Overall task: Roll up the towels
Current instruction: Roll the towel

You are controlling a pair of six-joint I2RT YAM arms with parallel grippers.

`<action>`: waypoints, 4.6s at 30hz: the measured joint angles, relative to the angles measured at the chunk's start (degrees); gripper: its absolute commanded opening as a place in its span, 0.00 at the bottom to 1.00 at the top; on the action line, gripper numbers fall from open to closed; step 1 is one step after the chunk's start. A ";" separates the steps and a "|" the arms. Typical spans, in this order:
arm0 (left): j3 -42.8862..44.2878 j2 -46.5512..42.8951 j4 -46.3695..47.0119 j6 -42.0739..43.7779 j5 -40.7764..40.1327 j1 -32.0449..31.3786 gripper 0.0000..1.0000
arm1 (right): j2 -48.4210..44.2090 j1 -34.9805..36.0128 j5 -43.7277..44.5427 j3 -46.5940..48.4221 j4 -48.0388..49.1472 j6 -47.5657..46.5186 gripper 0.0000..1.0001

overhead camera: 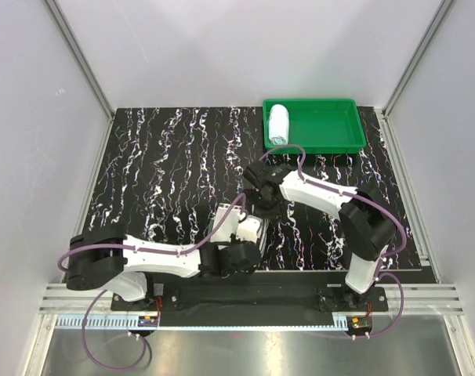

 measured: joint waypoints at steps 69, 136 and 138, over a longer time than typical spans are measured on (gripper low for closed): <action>-17.07 -30.51 -8.07 -12.96 12.76 15.87 0.74 | -10.56 -1.88 -16.22 -27.78 46.88 10.80 0.14; 4.44 2.82 -5.88 1.20 -10.97 -8.24 0.00 | -10.54 -2.49 -1.42 -7.43 0.55 3.13 0.82; 1.75 -0.09 -4.55 0.31 -9.51 -7.34 0.00 | -10.99 -3.43 0.15 -6.01 0.00 3.50 0.85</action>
